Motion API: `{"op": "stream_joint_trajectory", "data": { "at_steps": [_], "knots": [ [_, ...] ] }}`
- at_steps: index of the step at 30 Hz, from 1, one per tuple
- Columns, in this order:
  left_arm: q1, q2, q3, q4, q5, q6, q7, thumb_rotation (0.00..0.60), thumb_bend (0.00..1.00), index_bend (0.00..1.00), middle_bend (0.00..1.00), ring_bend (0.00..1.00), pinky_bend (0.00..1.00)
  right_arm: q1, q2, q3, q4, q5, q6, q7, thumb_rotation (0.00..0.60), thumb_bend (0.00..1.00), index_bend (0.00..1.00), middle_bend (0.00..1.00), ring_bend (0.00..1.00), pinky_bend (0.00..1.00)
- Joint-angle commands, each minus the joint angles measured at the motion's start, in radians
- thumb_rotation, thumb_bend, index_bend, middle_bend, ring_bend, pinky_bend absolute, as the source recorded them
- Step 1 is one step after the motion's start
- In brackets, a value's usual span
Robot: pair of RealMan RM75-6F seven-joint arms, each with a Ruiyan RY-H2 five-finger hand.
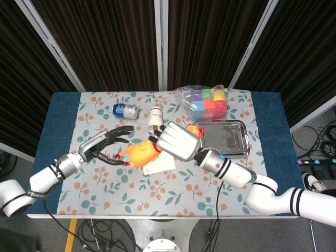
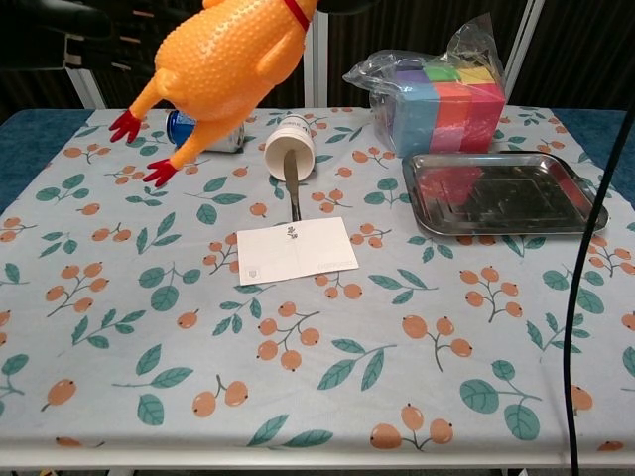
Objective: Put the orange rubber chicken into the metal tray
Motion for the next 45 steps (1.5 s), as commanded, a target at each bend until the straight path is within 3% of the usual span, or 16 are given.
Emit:
{"op": "stream_joint_trajectory", "data": {
  "at_steps": [1, 12, 17, 25, 29, 36, 39, 45],
  "knots": [
    [-0.013, -0.014, 0.017, 0.001, -0.005, -0.005, 0.008, 0.600, 0.12, 0.19, 0.14, 0.11, 0.21, 0.022, -0.020, -0.001, 0.012, 0.015, -0.013, -0.033, 0.600, 0.40, 0.87, 0.70, 0.64, 0.92],
    [-0.059, -0.032, 0.056, -0.008, -0.064, -0.059, 0.012, 0.600, 0.12, 0.19, 0.14, 0.11, 0.21, 0.080, -0.090, -0.015, 0.055, 0.077, -0.015, -0.103, 0.600, 0.40, 0.88, 0.70, 0.65, 0.92],
    [-0.083, -0.038, 0.067, -0.003, -0.085, -0.093, -0.003, 0.600, 0.12, 0.22, 0.18, 0.16, 0.25, 0.100, -0.110, -0.021, 0.064, 0.102, -0.016, -0.118, 0.600, 0.40, 0.88, 0.70, 0.65, 0.92],
    [-0.104, -0.058, 0.072, -0.001, -0.134, -0.138, 0.028, 0.600, 0.20, 0.32, 0.28, 0.25, 0.34, 0.123, -0.134, -0.036, 0.078, 0.126, -0.009, -0.141, 0.600, 0.40, 0.89, 0.71, 0.65, 0.92],
    [-0.108, -0.072, 0.069, 0.005, -0.161, -0.154, 0.067, 0.600, 0.28, 0.40, 0.38, 0.34, 0.40, 0.128, -0.140, -0.045, 0.083, 0.127, 0.002, -0.137, 0.600, 0.40, 0.89, 0.71, 0.66, 0.92],
    [-0.093, -0.102, 0.050, 0.019, -0.242, -0.164, 0.211, 0.600, 0.48, 0.57, 0.58, 0.54, 0.59, 0.126, -0.140, -0.062, 0.077, 0.120, 0.023, -0.111, 0.600, 0.40, 0.89, 0.71, 0.66, 0.92],
    [-0.083, -0.113, 0.035, 0.020, -0.288, -0.160, 0.279, 0.600, 0.58, 0.66, 0.67, 0.64, 0.73, 0.125, -0.138, -0.072, 0.069, 0.108, 0.032, -0.098, 0.600, 0.40, 0.89, 0.71, 0.66, 0.92],
    [-0.054, -0.133, 0.003, 0.007, -0.391, -0.145, 0.413, 0.600, 0.70, 0.78, 0.83, 0.79, 0.89, 0.114, -0.131, -0.090, 0.040, 0.091, 0.054, -0.074, 0.600, 0.40, 0.90, 0.72, 0.67, 0.92]
  ]
}}
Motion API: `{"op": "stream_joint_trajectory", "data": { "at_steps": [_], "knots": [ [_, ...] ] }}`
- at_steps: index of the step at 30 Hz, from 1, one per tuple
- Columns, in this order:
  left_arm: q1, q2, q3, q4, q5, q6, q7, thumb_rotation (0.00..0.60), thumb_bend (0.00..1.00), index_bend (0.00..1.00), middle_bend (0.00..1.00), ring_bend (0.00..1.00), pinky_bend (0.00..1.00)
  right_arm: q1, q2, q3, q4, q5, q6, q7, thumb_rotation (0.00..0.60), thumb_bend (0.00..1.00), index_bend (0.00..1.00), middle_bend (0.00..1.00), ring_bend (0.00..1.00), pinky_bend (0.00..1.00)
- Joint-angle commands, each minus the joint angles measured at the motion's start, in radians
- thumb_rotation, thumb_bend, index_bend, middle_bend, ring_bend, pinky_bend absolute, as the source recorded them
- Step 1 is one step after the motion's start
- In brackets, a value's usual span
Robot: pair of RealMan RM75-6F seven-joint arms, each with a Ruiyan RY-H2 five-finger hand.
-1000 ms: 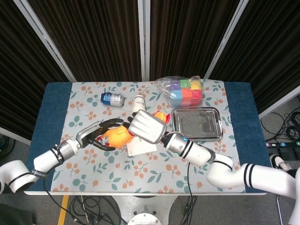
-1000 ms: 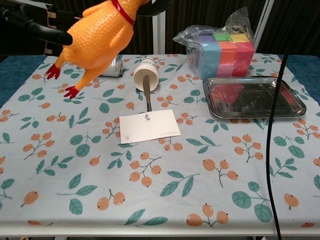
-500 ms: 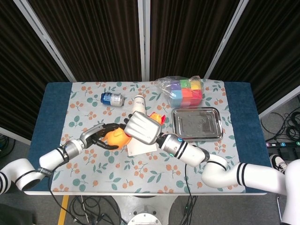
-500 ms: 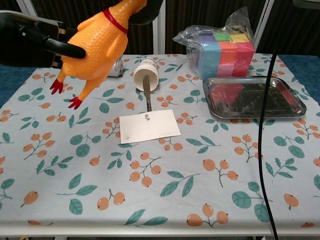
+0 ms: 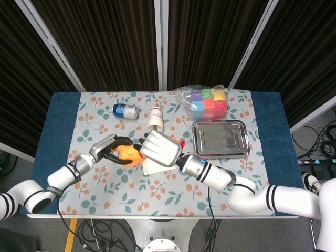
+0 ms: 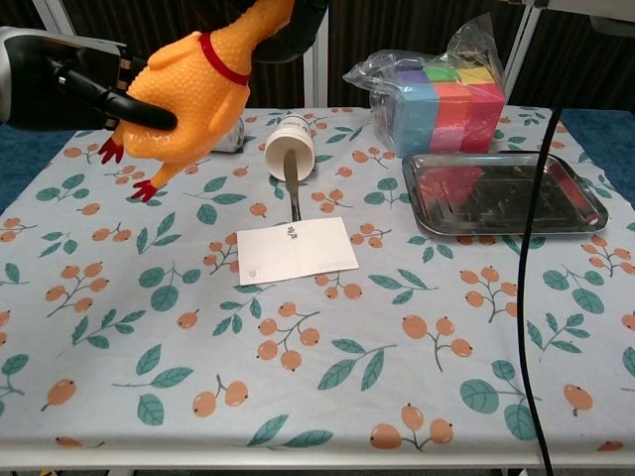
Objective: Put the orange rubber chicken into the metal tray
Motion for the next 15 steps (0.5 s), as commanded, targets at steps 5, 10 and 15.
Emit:
{"op": "stream_joint_trajectory", "data": {
  "at_steps": [5, 10, 15],
  "knots": [
    [0.035, -0.027, -0.050, -0.022, -0.137, 0.001, 0.137, 0.600, 0.77, 0.82, 0.89, 0.85, 0.93, -0.008, 0.000, -0.016, -0.024, -0.013, 0.018, 0.004, 0.600, 0.40, 0.90, 0.72, 0.67, 0.92],
    [0.054, -0.026, -0.073, -0.042, -0.168, -0.009, 0.172, 0.600, 0.77, 0.83, 0.90, 0.86, 0.94, -0.009, -0.002, -0.018, -0.023, -0.015, 0.026, 0.003, 0.600, 0.40, 0.90, 0.72, 0.67, 0.92],
    [0.083, -0.013, -0.080, -0.070, -0.107, -0.013, 0.150, 0.600, 0.67, 0.44, 0.60, 0.56, 0.54, -0.011, -0.005, -0.016, -0.002, 0.006, 0.026, 0.008, 0.600, 0.40, 0.91, 0.72, 0.67, 0.92]
  ]
}}
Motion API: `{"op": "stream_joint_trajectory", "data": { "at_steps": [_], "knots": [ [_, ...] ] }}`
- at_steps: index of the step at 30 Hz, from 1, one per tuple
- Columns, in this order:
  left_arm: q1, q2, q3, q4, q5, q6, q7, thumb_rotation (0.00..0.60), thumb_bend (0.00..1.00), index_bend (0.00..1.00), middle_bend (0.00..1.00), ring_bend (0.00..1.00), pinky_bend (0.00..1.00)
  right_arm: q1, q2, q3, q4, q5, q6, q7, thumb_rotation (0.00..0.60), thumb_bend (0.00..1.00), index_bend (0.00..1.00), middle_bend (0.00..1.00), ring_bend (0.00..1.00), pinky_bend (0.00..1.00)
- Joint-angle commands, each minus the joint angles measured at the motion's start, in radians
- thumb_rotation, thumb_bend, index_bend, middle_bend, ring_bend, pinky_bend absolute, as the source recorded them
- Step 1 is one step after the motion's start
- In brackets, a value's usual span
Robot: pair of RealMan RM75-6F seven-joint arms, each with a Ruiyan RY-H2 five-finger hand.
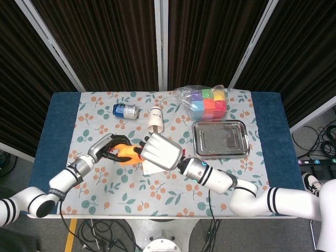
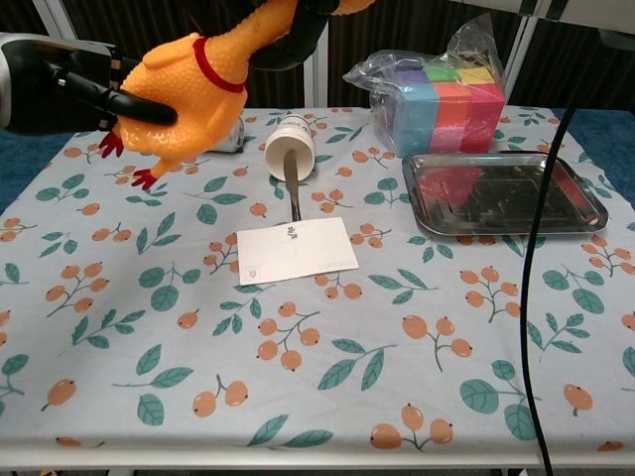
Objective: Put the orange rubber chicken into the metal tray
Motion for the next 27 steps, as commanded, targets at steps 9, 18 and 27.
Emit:
{"op": "stream_joint_trajectory", "data": {
  "at_steps": [9, 18, 27],
  "knots": [
    [0.052, 0.002, -0.011, 0.000, 0.146, 0.028, -0.089, 0.600, 0.31, 0.19, 0.16, 0.13, 0.23, 0.003, -0.021, 0.003, 0.043, 0.030, 0.000, 0.011, 0.600, 0.40, 0.91, 0.72, 0.68, 0.92],
    [0.055, -0.003, -0.008, 0.004, 0.202, 0.036, -0.151, 0.600, 0.28, 0.18, 0.16, 0.13, 0.22, 0.015, -0.042, 0.005, 0.063, 0.032, 0.001, 0.013, 0.600, 0.40, 0.91, 0.72, 0.68, 0.92],
    [0.034, -0.005, 0.004, 0.034, 0.244, 0.023, -0.215, 0.600, 0.30, 0.37, 0.35, 0.28, 0.34, 0.020, -0.050, -0.001, 0.061, 0.031, 0.002, 0.020, 0.600, 0.40, 0.91, 0.72, 0.68, 0.93]
  ]
}}
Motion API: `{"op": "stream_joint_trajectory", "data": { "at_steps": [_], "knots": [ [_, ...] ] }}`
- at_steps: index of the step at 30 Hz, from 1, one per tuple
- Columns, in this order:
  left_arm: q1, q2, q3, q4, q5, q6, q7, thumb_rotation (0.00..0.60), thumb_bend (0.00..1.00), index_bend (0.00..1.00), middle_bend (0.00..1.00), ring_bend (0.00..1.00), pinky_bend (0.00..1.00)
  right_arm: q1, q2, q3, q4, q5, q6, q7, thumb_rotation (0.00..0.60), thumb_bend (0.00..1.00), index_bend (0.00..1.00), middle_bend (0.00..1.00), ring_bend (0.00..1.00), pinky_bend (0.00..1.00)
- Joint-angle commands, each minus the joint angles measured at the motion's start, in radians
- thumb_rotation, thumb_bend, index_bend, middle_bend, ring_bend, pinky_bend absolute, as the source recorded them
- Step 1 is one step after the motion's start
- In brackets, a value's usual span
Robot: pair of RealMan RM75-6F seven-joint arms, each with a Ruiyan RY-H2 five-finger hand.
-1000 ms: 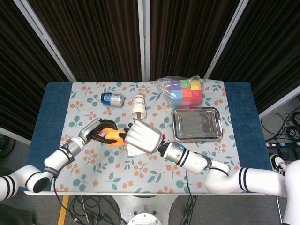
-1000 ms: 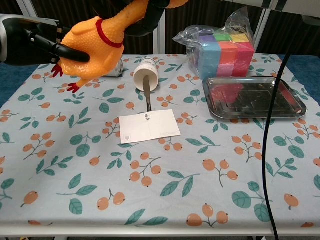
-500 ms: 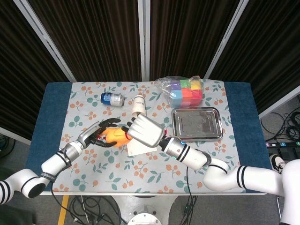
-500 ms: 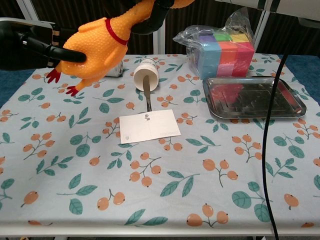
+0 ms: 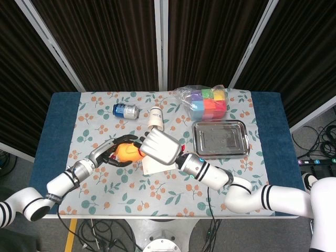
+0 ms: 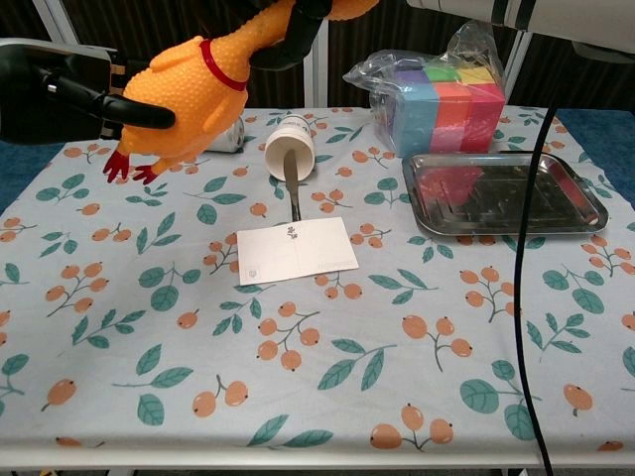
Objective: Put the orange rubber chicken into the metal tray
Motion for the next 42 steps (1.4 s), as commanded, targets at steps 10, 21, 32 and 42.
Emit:
{"op": "stream_joint_trajectory", "data": {
  "at_steps": [10, 21, 32, 42],
  "knots": [
    [-0.005, -0.025, -0.015, 0.020, -0.121, -0.030, 0.069, 0.600, 0.59, 0.68, 0.76, 0.72, 0.81, -0.008, 0.011, -0.012, -0.038, -0.013, 0.011, 0.007, 0.600, 0.40, 0.91, 0.73, 0.68, 0.93],
    [0.010, -0.031, -0.048, 0.015, -0.230, -0.069, 0.144, 0.600, 0.67, 0.86, 0.96, 0.90, 0.92, -0.023, 0.026, -0.032, -0.086, -0.041, 0.025, -0.003, 0.600, 0.40, 0.91, 0.73, 0.68, 0.93],
    [0.052, -0.014, -0.051, -0.019, -0.140, -0.046, 0.126, 0.600, 0.37, 0.30, 0.37, 0.32, 0.51, -0.025, 0.022, -0.019, -0.051, -0.004, 0.016, -0.004, 0.600, 0.40, 0.91, 0.73, 0.68, 0.93],
    [0.095, -0.023, -0.041, -0.011, -0.073, 0.066, 0.155, 0.600, 0.16, 0.16, 0.06, 0.09, 0.26, -0.047, 0.036, -0.016, -0.037, 0.008, 0.036, 0.058, 0.600, 0.40, 0.91, 0.73, 0.68, 0.93]
  ]
}}
